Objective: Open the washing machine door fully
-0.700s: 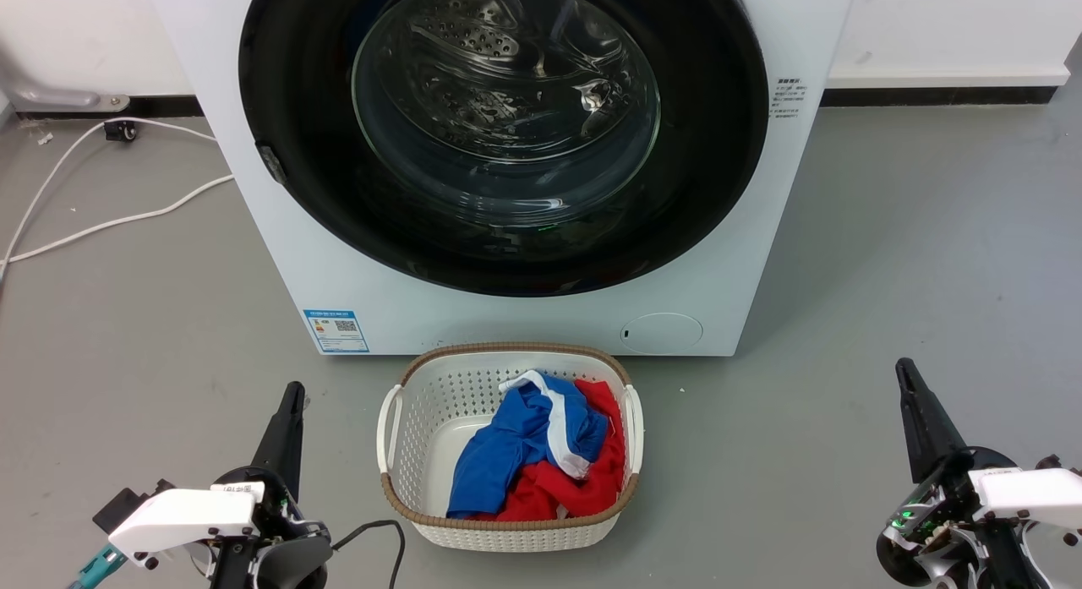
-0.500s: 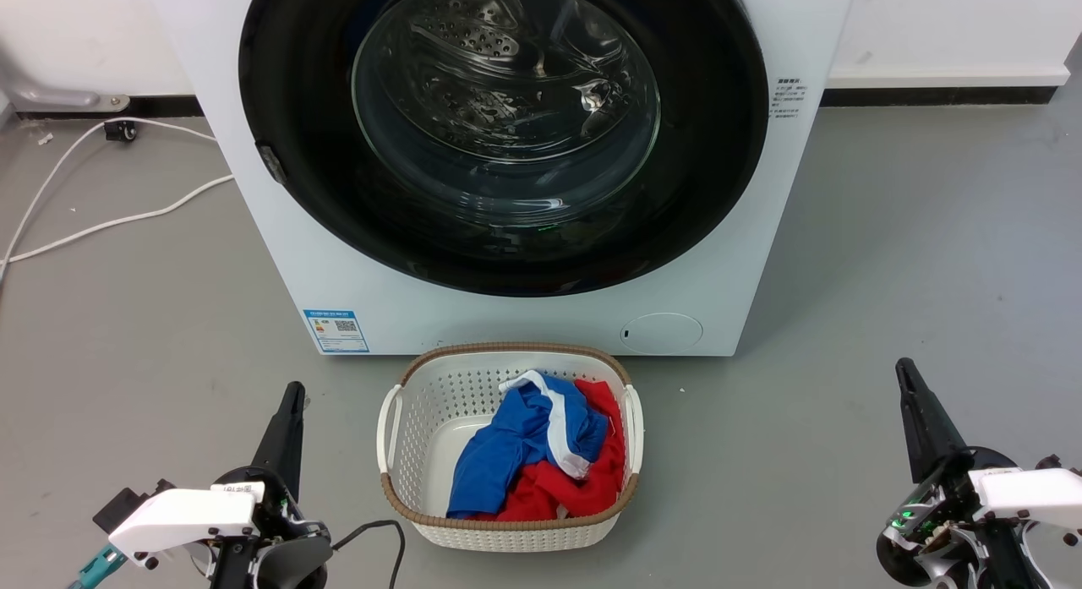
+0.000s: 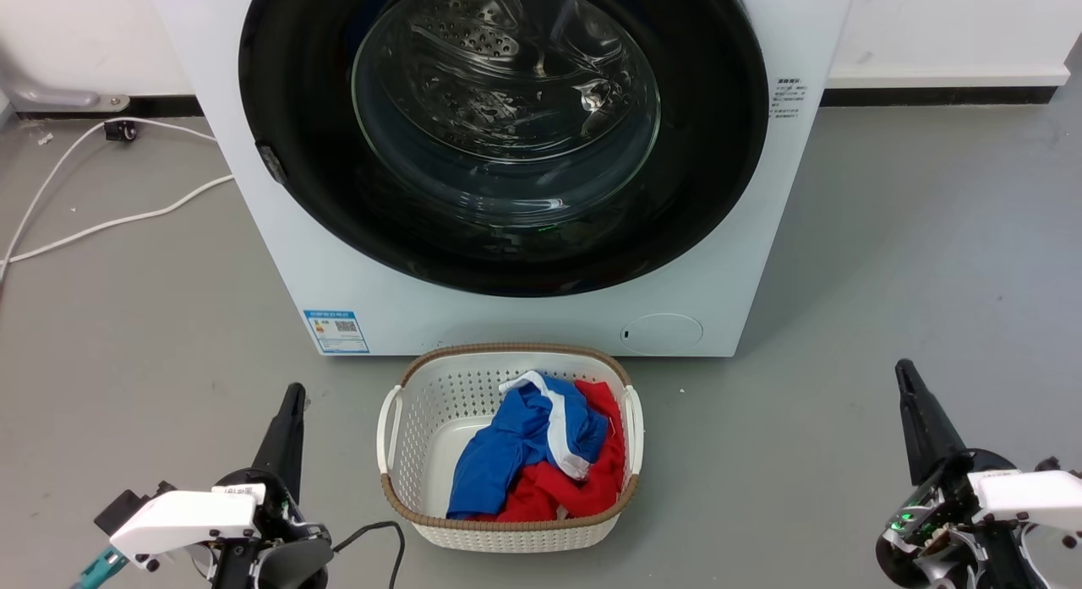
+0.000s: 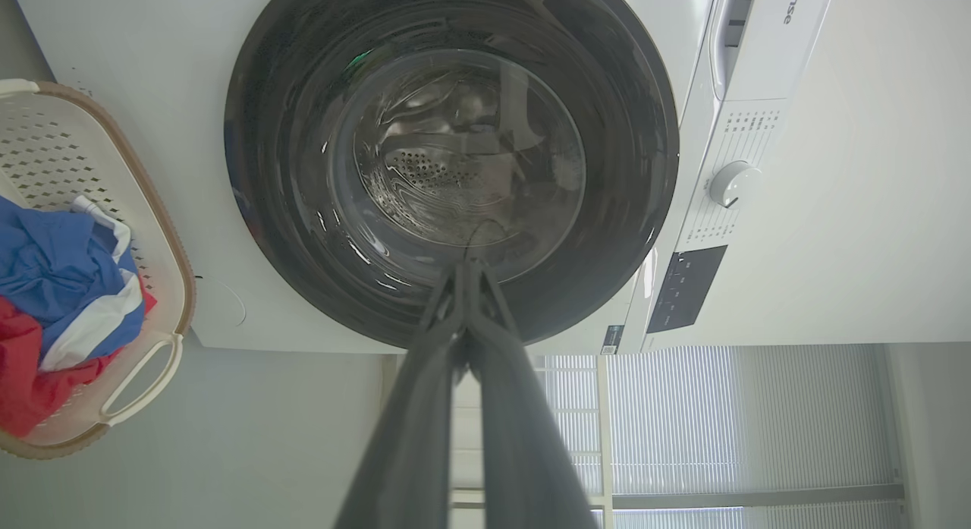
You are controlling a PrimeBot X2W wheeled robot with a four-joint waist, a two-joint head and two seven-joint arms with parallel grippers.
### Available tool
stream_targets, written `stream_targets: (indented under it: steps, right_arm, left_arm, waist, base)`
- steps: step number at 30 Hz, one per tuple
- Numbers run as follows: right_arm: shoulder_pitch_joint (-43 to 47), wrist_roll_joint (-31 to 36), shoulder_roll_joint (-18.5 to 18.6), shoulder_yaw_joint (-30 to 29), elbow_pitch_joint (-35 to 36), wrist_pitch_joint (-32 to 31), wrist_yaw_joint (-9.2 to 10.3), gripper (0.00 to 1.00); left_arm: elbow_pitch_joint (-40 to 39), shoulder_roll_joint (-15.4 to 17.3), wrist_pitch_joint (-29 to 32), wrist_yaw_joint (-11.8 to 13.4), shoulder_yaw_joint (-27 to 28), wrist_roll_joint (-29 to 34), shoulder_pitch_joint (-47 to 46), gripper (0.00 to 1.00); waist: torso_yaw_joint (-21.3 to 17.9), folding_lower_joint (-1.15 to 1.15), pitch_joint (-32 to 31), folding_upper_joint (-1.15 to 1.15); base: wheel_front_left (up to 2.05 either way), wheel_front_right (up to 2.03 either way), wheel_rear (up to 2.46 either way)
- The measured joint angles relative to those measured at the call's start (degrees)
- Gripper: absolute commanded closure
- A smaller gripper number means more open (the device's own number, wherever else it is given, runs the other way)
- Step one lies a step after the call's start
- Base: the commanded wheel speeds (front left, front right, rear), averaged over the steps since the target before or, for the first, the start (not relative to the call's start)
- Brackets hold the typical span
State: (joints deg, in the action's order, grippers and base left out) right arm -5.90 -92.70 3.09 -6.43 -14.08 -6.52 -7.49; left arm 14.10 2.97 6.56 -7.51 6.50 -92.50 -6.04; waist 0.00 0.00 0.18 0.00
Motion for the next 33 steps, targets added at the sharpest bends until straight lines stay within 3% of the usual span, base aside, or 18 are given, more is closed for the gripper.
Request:
stream_targets:
  steps: [1,7,13,33]
  right_arm:
    - [0.22,-0.02,-0.01,0.02,-0.35,0.0,0.0,0.0]
    - [2.64,0.47,-0.19,0.2,-2.21,0.97,0.02,0.0]
    - [2.98,6.04,-0.22,0.1,-0.78,2.61,0.02,0.0]
    - [5.5,32.53,-0.24,1.56,6.46,7.5,0.08,0.0]
  left_arm:
    - [0.38,-0.03,-0.01,0.01,-0.08,-0.01,0.18,0.0]
    - [1.86,-0.25,-0.96,0.02,-0.58,0.1,2.55,0.0]
    - [0.79,-0.24,-2.66,0.02,-0.11,3.49,2.62,0.0]
    - [-6.09,-0.23,-7.51,6.11,-3.7,29.02,4.63,0.0]
  waist:
    - [0.0,0.0,0.0,0.0]
    - [0.01,0.0,0.0,0.0]
    - [0.03,0.0,0.04,0.0]
    - [0.17,0.0,0.25,0.0]
  base:
    - [0.0,0.0,0.0]
    - [0.0,0.0,0.0]
    - [0.0,0.0,0.0]
    - [0.0,0.0,0.0]
